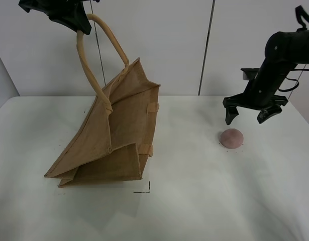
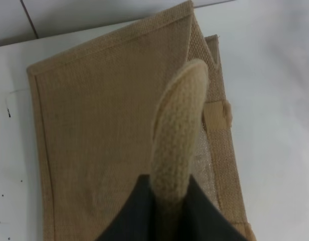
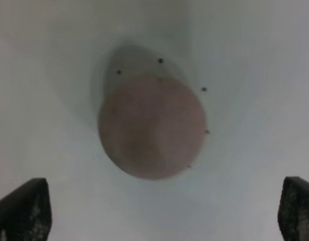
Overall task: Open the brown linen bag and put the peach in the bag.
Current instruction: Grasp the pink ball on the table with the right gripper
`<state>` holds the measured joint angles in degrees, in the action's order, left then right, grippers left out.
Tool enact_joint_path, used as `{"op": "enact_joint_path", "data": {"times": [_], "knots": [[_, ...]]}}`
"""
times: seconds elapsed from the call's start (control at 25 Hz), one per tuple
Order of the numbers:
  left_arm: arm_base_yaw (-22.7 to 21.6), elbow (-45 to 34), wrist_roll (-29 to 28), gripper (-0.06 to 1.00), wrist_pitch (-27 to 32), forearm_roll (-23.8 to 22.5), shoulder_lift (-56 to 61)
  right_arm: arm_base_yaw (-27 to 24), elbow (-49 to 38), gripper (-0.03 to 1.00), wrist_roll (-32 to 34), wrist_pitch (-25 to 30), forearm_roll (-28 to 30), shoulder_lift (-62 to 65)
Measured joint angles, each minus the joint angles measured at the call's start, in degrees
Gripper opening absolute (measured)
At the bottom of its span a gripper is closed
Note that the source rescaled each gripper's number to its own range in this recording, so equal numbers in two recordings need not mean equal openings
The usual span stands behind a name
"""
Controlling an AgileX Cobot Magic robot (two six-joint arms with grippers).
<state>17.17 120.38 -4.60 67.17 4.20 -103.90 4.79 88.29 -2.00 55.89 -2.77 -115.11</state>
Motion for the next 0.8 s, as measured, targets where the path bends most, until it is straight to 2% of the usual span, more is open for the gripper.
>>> {"op": "enact_joint_path", "data": {"times": [0.16,0.64,0.72,0.8], "knots": [[0.00,0.00,0.06,0.00,0.00,0.00,0.00,1.15,2.14,1.00,-0.19,-0.45,-0.21,-4.53],[0.00,0.00,0.11,0.00,0.00,0.00,0.00,1.15,2.37,1.00,1.11,-6.37,0.72,-13.11],[0.00,0.00,0.11,0.00,0.00,0.00,0.00,1.15,2.37,0.94,1.61,-7.01,0.72,-13.23],[0.00,0.00,0.11,0.00,0.00,0.00,0.00,1.15,2.39,0.82,2.61,-7.17,0.72,-13.23]]}}
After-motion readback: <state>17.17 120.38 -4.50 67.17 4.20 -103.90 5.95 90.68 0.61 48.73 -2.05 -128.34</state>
